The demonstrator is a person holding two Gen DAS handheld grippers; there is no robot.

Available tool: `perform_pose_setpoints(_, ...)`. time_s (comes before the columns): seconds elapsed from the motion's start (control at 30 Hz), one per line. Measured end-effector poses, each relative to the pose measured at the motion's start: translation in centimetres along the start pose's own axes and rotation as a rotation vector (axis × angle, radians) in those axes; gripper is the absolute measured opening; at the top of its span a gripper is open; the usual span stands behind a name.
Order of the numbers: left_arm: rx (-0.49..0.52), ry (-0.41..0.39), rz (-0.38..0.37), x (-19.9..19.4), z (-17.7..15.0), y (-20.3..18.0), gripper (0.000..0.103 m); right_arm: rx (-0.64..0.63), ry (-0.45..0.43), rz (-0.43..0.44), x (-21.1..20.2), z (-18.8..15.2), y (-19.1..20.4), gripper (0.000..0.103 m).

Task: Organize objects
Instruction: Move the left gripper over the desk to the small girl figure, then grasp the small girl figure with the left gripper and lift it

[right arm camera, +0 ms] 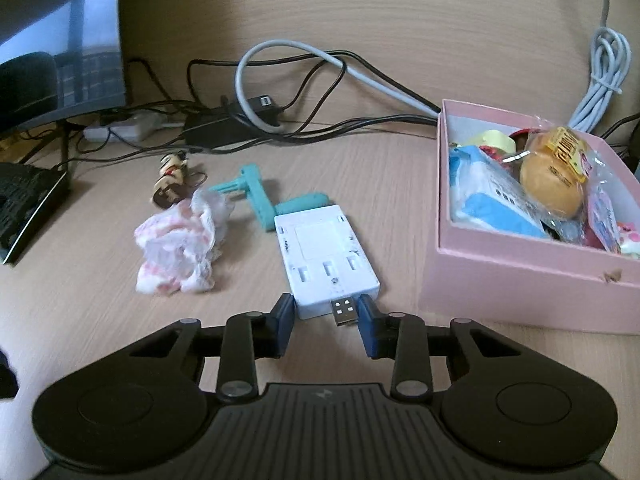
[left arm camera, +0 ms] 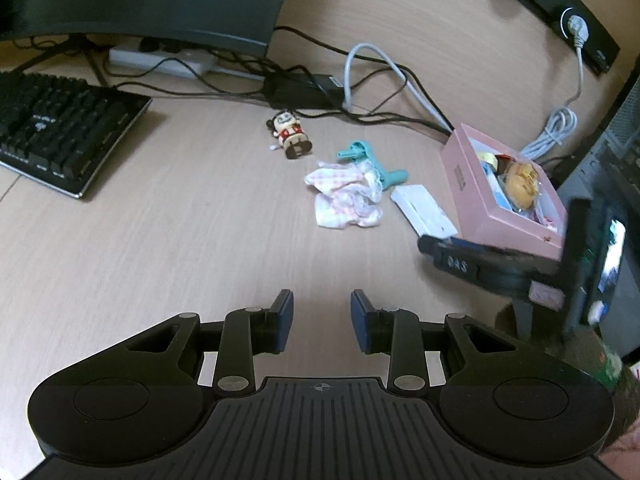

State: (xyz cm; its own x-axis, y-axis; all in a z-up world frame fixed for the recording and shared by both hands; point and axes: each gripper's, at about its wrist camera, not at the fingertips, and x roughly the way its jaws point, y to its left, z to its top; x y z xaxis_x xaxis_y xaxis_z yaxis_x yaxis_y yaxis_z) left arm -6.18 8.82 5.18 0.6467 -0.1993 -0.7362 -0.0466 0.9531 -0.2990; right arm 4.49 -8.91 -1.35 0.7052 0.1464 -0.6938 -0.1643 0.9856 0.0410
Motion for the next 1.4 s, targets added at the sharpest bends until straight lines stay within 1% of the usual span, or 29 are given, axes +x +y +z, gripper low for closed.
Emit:
perform_pose_setpoints(0.1,0.016,0.014,-0.009,0.7,0.0,-0.6,0.034,-0.009,0.017,0.044,-1.8,-1.4,-0.4,0.033)
perform_pose_setpoints(0.2,0.028,0.025,-0.018,1.8,0.0,-1.1,0.034,-0.074,0.038,0.125,-5.1,-4.3,-0.7,0.033)
perform_pose_setpoints(0.23,0.027,0.029,-0.019,2.3,0.0,-1.2,0.034,-0.092,0.043,0.141,-6.1,-5.1,-1.0,0.033)
perform_pose_setpoints(0.27,0.023,0.030,-0.016,2.7,0.1,-1.1,0.034,-0.108,0.045,0.137,-7.0,-5.8,-1.4,0.034)
perform_pose_setpoints(0.3,0.014,0.027,-0.005,3.2,0.3,-1.1,0.034,-0.121,0.040,0.100,-7.8,-6.6,-1.9,0.036)
perform_pose_setpoints(0.33,0.004,0.019,0.002,3.6,0.5,-0.9,0.034,-0.132,0.029,0.051,-8.3,-7.1,-2.3,0.044)
perform_pose_setpoints(0.37,-0.010,0.005,0.008,4.0,0.9,-0.8,0.034,-0.139,0.021,-0.007,-8.7,-7.4,-2.8,0.055)
perform_pose_setpoints(0.4,-0.028,-0.016,0.017,4.4,1.4,-0.6,0.034,-0.131,0.017,-0.060,-8.9,-7.6,-3.4,0.060)
perform_pose_setpoints(0.43,-0.043,-0.034,0.022,4.7,1.9,-0.4,0.034,-0.098,0.017,-0.090,-9.2,-7.7,-4.2,0.065)
perform_pose_setpoints(0.5,-0.064,-0.079,0.031,5.3,3.3,0.1,0.034,-0.024,0.025,-0.096,-9.7,-7.5,-5.6,0.069)
perform_pose_setpoints(0.57,-0.065,-0.117,0.051,6.0,5.0,1.1,0.034,0.002,0.008,-0.104,-10.2,-7.6,-6.3,0.085)
perform_pose_setpoints(0.63,-0.073,-0.138,0.083,7.0,7.3,1.5,0.034,-0.007,-0.029,-0.123,-10.7,-7.9,-6.4,0.088)
perform_pose_setpoints(0.77,-0.164,-0.180,0.124,10.3,11.9,2.7,0.035,-0.005,-0.043,-0.135,-10.8,-8.9,-6.9,0.088)
perform_pose_setpoints(0.8,-0.171,-0.178,0.134,11.3,12.7,2.8,0.035,0.002,-0.040,-0.138,-10.6,-9.1,-7.0,0.088)
perform_pose_setpoints(0.9,-0.173,-0.127,0.195,14.7,14.4,2.9,0.035,0.007,-0.013,-0.154,-10.3,-9.7,-6.8,0.089)
perform_pose_setpoints(0.93,-0.176,-0.117,0.198,15.4,14.5,3.1,0.038,0.006,-0.019,-0.155,-10.1,-9.6,-6.8,0.091)
perform_pose_setpoints(1.0,-0.169,-0.105,0.199,16.7,14.7,3.1,0.041,-0.011,-0.015,-0.152,-10.2,-9.8,-6.6,0.092)
perform_pose_setpoints(1.03,-0.157,-0.096,0.203,17.3,14.6,3.1,0.042,-0.020,-0.016,-0.151,-10.4,-9.9,-6.5,0.096)
perform_pose_setpoints(1.07,-0.144,-0.087,0.207,17.7,14.6,3.1,0.042,-0.022,-0.015,-0.152,-10.4,-10.1,-6.4,0.099)
perform_pose_setpoints(1.13,-0.091,-0.090,0.216,17.6,14.3,2.3,0.042,-0.017,-0.016,-0.150,-10.5,-10.4,-6.5,0.101)
perform_pose_setpoints(1.17,-0.062,-0.082,0.207,17.6,14.0,1.9,0.041,-0.010,-0.015,-0.145,-10.4,-10.4,-6.7,0.102)
perform_pose_setpoints(1.2,-0.038,-0.072,0.189,17.4,13.7,1.6,0.040,-0.002,-0.012,-0.140,-10.4,-10.4,-6.8,0.103)
perform_pose_setpoints(1.27,0.006,-0.054,0.159,16.8,12.7,1.0,0.033,0.015,-0.003,-0.122,-10.1,-10.3,-7.1,0.103)
perform_pose_setpoints(1.4,0.070,-0.013,0.110,13.7,9.2,0.2,0.032,0.004,0.004,-0.087,-9.8,-10.1,-6.9,0.103)
